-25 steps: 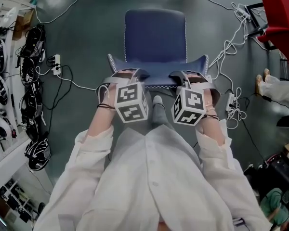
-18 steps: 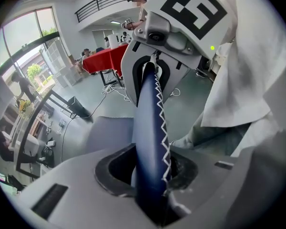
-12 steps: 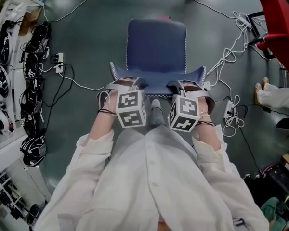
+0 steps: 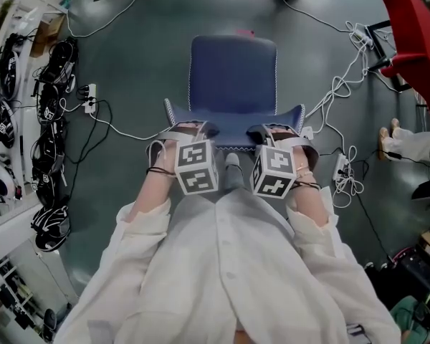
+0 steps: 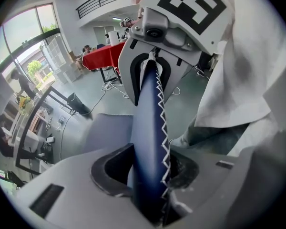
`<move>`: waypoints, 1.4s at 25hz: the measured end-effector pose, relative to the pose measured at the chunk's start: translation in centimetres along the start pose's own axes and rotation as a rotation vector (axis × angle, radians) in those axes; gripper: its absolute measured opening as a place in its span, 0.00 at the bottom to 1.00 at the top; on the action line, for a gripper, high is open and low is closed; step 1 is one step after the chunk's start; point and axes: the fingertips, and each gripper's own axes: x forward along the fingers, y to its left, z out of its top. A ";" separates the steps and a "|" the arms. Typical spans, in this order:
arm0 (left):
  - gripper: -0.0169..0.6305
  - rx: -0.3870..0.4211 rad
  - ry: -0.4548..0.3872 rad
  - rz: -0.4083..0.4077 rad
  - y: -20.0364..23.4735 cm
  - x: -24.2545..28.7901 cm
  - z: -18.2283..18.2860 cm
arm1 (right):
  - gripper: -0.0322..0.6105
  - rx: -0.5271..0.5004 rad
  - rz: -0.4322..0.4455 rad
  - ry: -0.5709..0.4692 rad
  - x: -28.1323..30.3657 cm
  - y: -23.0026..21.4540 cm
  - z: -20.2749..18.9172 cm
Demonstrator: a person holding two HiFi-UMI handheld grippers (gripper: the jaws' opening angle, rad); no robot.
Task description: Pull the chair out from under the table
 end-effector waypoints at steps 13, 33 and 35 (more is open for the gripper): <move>0.40 -0.040 -0.079 -0.041 0.0 -1.6 2.2 | 0.40 0.126 0.074 -0.176 -3.0 -0.3 2.8; 0.39 -0.147 -0.367 0.137 6.2 -12.9 6.7 | 0.39 0.231 -0.253 -0.470 -16.0 -8.8 7.5; 0.39 -0.158 -0.374 0.165 7.0 -13.9 6.5 | 0.32 0.233 -0.284 -0.475 -16.5 -9.5 7.7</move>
